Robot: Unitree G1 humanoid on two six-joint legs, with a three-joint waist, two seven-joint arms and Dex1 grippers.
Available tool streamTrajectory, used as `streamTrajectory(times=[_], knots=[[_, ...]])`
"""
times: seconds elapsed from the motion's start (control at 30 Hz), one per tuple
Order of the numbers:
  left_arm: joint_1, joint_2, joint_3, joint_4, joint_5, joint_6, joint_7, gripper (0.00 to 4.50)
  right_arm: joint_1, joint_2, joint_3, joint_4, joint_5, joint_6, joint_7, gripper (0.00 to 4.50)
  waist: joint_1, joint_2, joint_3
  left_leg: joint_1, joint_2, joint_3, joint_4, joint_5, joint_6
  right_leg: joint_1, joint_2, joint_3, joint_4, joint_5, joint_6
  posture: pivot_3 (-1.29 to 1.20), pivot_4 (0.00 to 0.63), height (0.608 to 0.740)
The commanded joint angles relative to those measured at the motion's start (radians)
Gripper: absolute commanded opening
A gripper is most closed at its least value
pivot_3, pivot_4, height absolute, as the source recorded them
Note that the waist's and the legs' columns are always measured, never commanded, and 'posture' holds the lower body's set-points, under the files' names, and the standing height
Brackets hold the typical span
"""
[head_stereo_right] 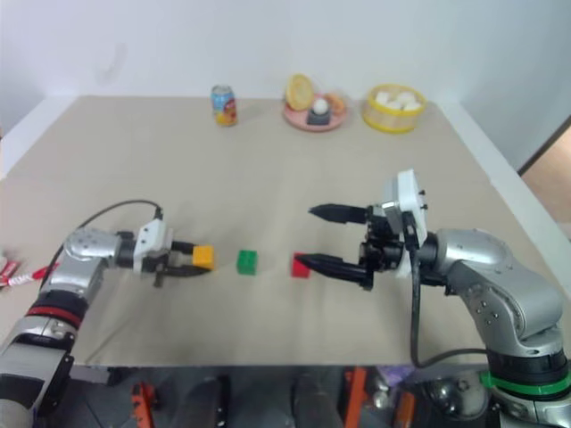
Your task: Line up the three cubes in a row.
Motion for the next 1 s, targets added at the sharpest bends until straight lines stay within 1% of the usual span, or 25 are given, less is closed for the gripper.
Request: streamTrajectory(times=[0.03, 0.27, 0.73, 1.0], knots=[[0.002, 0.005, -0.002, 0.037, 0.019, 0.019, -0.014, 1.33, -0.016, -0.004, -0.009, -0.001, -0.008, -0.023, 0.006, 4.50, 0.000, 0.000, 0.000, 0.000, 0.000, 0.000, 0.000, 0.000, 0.000, 0.000, 0.000, 0.000, 0.000, 0.000, 0.000, 0.00, 0.150, 0.740], [0.016, -0.004, 0.021, 0.003, -0.024, 0.097, -0.034, 1.33, -0.030, -0.002, -0.001, 0.014, -0.020, -0.027, 0.015, 4.50, 0.000, 0.000, 0.000, 0.000, 0.000, 0.000, 0.000, 0.000, 0.001, 0.000, 0.000, 0.000, 0.000, 0.001, 0.000, 0.00, 0.150, 0.740], [0.040, -0.001, 0.029, -0.021, -0.028, 0.110, -0.050, 1.33, -0.045, 0.003, 0.002, 0.034, -0.027, -0.026, 0.031, 4.50, 0.000, 0.000, 0.000, -0.001, 0.000, 0.000, 0.000, 0.000, 0.001, 0.000, 0.000, 0.000, 0.000, 0.000, 0.000, 0.00, 0.150, 0.740], [0.059, -0.001, 0.030, -0.069, -0.034, 0.133, -0.067, 1.33, -0.057, 0.001, 0.007, 0.045, -0.036, -0.028, 0.037, 4.50, 0.000, 0.000, 0.000, -0.001, 0.000, 0.000, -0.001, 0.000, 0.001, 0.000, 0.000, 0.000, 0.000, -0.001, 0.000, 0.00, 0.150, 0.740]])
